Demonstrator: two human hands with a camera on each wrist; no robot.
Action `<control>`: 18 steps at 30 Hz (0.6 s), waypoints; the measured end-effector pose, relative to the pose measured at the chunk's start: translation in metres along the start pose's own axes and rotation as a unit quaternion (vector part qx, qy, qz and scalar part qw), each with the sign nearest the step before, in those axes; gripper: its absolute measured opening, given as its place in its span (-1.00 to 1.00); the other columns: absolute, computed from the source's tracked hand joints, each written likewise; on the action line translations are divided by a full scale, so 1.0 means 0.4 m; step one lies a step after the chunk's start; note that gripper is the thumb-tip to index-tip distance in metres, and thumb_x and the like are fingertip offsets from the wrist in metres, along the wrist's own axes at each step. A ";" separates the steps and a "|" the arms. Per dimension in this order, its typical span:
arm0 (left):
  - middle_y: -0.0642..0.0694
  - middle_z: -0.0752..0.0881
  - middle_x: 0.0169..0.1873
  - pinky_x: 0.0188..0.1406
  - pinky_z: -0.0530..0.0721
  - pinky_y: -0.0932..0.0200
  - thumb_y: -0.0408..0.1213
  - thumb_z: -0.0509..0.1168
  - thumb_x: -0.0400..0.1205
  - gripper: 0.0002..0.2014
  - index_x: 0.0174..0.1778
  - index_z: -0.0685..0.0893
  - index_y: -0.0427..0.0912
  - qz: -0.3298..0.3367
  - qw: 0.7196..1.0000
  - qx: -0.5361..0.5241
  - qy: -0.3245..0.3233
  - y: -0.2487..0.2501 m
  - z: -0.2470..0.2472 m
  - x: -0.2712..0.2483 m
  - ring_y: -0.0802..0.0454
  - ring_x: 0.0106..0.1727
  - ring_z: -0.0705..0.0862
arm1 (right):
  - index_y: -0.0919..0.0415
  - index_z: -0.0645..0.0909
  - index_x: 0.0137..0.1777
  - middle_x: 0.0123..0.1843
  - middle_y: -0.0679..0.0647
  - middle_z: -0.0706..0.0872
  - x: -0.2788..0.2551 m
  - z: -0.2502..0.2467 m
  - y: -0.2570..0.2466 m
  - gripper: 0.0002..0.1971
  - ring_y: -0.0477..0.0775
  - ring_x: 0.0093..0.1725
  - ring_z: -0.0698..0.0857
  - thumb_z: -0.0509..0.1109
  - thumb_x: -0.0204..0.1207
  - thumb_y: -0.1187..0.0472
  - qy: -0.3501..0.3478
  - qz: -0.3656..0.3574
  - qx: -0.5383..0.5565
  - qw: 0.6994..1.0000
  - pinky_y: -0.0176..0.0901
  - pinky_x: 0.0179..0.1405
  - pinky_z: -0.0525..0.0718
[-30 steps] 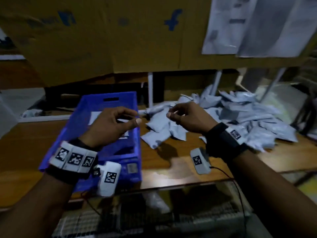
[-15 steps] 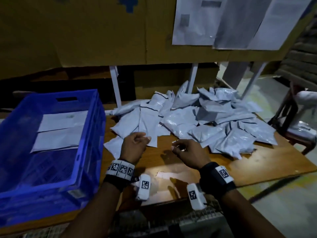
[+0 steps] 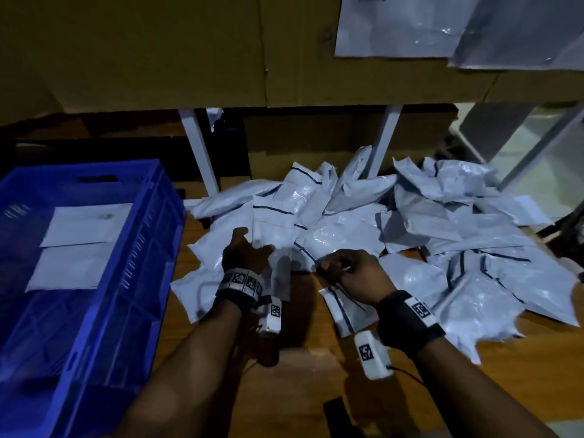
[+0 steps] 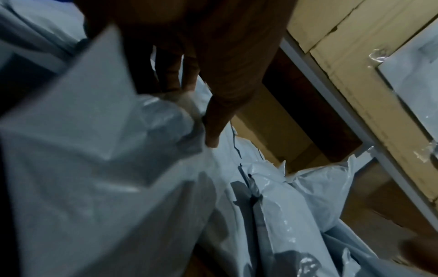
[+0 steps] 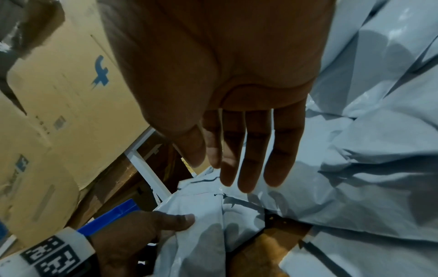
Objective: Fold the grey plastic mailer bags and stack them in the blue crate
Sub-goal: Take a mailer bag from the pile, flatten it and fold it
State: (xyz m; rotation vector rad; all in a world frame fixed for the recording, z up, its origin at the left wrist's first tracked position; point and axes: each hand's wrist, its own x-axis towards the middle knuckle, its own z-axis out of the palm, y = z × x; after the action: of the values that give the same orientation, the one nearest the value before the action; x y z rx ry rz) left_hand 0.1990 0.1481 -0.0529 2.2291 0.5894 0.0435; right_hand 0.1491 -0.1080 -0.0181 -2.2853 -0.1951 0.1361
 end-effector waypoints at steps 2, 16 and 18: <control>-0.19 0.81 0.10 0.02 0.65 0.06 0.00 0.66 0.41 -0.56 0.10 0.77 -0.14 0.022 1.000 -0.002 -0.002 0.005 -0.014 -0.012 -0.25 0.19 0.76 | -0.09 0.84 -0.09 -0.07 -0.18 0.87 0.001 -0.017 0.016 -0.88 -0.26 -0.03 0.79 0.48 0.57 0.12 -0.007 -0.019 0.009 1.000 -0.17 0.07 0.74; -0.08 0.83 0.14 0.09 0.57 0.06 -0.12 0.44 0.36 -0.59 0.13 0.86 -0.08 0.426 0.867 0.257 0.039 -0.066 0.065 -0.666 -0.18 0.11 0.76 | 0.18 0.73 0.17 -0.29 0.16 0.78 -0.328 -0.194 0.151 -0.66 0.09 -0.46 0.75 0.64 0.52 0.02 -0.074 0.149 0.302 0.938 -0.09 -0.48 0.68; -0.07 0.81 0.20 0.16 0.48 0.04 -0.18 0.44 0.31 -0.52 0.18 0.83 -0.07 0.422 0.862 0.281 -0.011 -0.077 0.099 -0.711 -0.17 0.18 0.72 | 0.25 0.75 0.20 -0.19 0.21 0.83 -0.377 -0.180 0.220 -0.65 0.04 -0.39 0.79 0.70 0.43 0.31 -0.055 0.138 0.237 0.960 -0.08 -0.44 0.74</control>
State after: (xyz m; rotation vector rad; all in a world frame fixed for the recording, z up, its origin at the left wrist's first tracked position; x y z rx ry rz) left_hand -0.0578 0.0161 -0.0565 2.8859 -0.5059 0.3286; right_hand 0.0210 -0.2464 -0.0317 -1.8152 0.0953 0.4097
